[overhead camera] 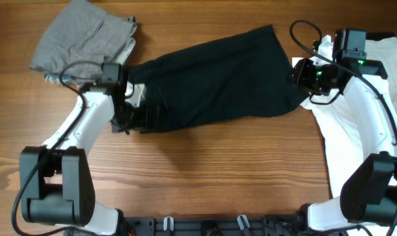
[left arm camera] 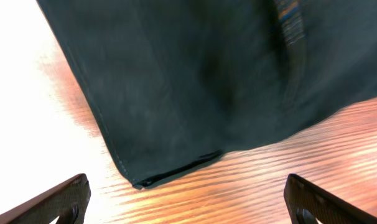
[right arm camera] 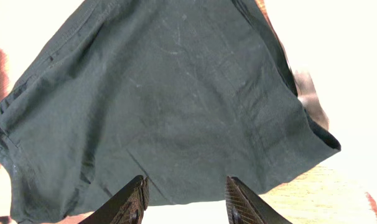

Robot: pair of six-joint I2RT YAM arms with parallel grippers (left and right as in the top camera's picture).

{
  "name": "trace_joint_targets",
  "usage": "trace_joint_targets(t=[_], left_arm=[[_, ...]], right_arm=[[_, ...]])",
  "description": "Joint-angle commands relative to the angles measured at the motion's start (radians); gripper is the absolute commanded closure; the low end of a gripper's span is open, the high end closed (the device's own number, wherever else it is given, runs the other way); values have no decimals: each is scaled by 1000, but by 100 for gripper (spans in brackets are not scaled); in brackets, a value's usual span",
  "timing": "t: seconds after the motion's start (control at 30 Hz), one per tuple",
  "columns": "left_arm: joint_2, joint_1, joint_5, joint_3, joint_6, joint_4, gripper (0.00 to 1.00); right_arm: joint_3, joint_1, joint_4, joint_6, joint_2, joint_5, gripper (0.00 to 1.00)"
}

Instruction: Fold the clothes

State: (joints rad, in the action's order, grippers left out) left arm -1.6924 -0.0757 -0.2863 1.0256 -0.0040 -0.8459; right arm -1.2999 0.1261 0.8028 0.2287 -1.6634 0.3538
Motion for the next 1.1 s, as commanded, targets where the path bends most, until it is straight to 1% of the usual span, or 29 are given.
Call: trace_joint_targets(t=[0.0, 0.03, 0.07, 0.1, 0.13, 0.2, 0.23, 0.27, 0.37, 0.47, 0.57, 0.6, 0.63, 0.67, 0.73, 0.77, 0.83, 0.9, 0.93, 0.97, 1.0, 1.03, 1.07], left_arm=[[-11, 2, -48, -97, -147, 96, 0], [-11, 2, -47, -116, -177, 142, 2], [-11, 2, -47, -131, -196, 188, 6], [-11, 2, -47, -149, -203, 237, 21], [-11, 2, -47, -166, -231, 284, 43], [-11, 2, -46, -177, -240, 301, 70], [-11, 2, -37, -178, -240, 284, 86], [-11, 2, -9, -178, -240, 252, 96], [-9, 25, 104, -174, -240, 135, 96], [-5, 84, 221, -151, -238, 8, 96], [3, 138, 264, -116, -212, -81, 96], [6, 158, 280, -103, -212, -102, 96], [9, 169, 286, -94, -212, -113, 96], [11, 187, 293, -80, -212, -122, 92], [12, 210, 299, -60, -212, -132, 85], [12, 225, 299, -46, -212, -130, 82], [12, 230, 299, -37, -212, -127, 79], [12, 229, 299, -28, -209, -127, 78], [12, 229, 299, -26, -209, -123, 77], [12, 229, 299, -26, -209, -115, 76], [12, 229, 299, -26, -209, -106, 76], [12, 229, 299, -26, -209, -97, 75], [12, 230, 299, -26, -209, -90, 75]], right_arm=[[-4, 3, 3, -18, -6, -17, 55], [-4, 3, 2, -18, -6, -17, 55], [-4, 3, 0, -17, -6, -17, 55], [-4, 3, -1, -18, -6, -18, 55], [-4, 3, -1, -18, -6, -18, 55], [-4, 3, 0, -17, -6, -32, 55], [-3, 3, 3, -14, -6, -53, 55], [-3, 3, 11, -1, -6, -79, 55], [-2, 3, 43, 58, -6, -165, 55], [14, -1, 63, 60, -7, -170, 55], [84, -31, 57, 54, -9, -171, 55], [114, -43, 45, 43, -11, -170, 53], [146, -57, 29, 31, -13, -171, 49], [184, -72, 6, 18, -16, -174, 43], [249, -85, -52, 6, -18, -166, 25], [294, -88, -117, -26, -18, -59, 15], [329, -88, -179, -91, -18, 115, 13], [362, -88, -210, -77, -18, 166, 14], [378, -89, -217, -53, -18, 161, 20], [400, -90, -222, -42, -19, 151, 31], [418, -90, -224, -32, -22, 131, 48], [432, -90, -220, 10, -26, 83, 76], [442, -90, -206, 60, -28, 20, 96]])
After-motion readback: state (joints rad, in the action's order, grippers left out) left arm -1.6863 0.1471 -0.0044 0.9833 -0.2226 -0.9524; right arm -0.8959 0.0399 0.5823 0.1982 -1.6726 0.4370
